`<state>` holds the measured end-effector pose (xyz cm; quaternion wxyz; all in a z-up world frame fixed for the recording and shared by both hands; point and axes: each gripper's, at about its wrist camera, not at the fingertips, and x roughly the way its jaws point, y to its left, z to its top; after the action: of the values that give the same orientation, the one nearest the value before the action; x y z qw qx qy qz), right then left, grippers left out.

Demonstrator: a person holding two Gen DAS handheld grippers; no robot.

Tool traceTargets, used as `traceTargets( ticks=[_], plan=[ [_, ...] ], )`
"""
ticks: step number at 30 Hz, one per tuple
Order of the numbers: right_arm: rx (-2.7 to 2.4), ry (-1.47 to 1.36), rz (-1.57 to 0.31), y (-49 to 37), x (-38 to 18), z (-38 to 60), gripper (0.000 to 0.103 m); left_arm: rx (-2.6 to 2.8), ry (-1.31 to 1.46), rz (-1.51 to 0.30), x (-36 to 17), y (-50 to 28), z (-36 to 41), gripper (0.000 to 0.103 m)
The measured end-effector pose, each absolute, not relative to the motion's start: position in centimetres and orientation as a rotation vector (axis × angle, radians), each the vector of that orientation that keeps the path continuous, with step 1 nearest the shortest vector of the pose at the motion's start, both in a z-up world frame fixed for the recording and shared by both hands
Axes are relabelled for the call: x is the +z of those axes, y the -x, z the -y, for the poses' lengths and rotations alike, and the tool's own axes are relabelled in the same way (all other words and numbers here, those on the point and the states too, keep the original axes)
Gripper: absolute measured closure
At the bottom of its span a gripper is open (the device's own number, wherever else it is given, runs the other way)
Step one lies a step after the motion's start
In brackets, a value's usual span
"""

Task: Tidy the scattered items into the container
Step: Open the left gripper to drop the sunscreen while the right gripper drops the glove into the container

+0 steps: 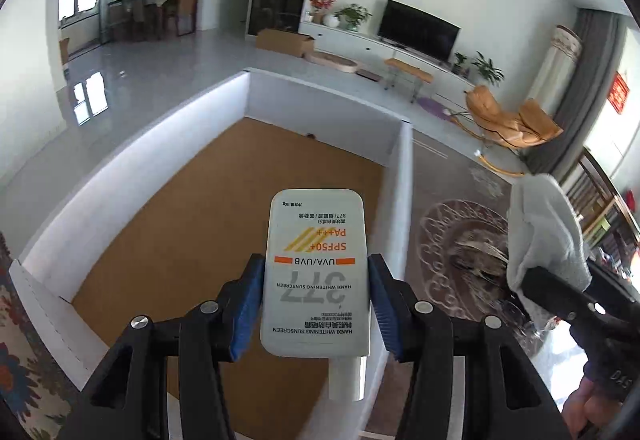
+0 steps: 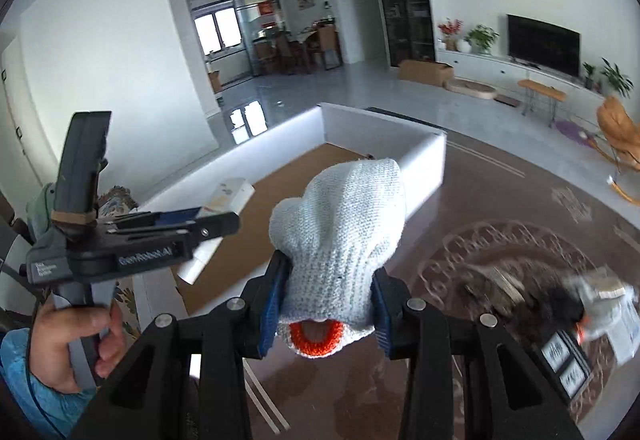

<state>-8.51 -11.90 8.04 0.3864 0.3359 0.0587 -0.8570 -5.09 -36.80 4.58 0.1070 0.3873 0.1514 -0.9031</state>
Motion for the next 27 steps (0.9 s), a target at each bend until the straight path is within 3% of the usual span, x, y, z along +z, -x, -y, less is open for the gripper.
traceTargets(
  ticks=[9, 14, 16, 18, 27],
  plan=[
    [-2.076, -0.969, -0.38, 15.0, 3.8, 28.0, 0.064, -2.525, -1.279, -0.485, 0.7, 7.5, 41.9, 0.052],
    [-2.067, -1.043, -0.44, 16.7, 0.7, 30.1, 0.06, -2.456, -1.316, -0.538, -0.3, 7.4, 43.0, 0.028],
    [-2.047, -1.09, -0.42, 17.7, -0.2, 30.2, 0.049, -2.46, -1.315, -0.564, -0.4, 7.3, 43.3, 0.014],
    [-2.019, -1.142, -0.438, 18.9, -1.2, 30.4, 0.045, -2.469, -1.309, -0.547, -0.4, 7.4, 42.9, 0.009],
    [-1.986, -1.043, -0.547, 19.7, -2.7, 32.2, 0.044, -2.434, -1.337, -0.44, -0.4, 7.3, 42.2, 0.009]
  ],
)
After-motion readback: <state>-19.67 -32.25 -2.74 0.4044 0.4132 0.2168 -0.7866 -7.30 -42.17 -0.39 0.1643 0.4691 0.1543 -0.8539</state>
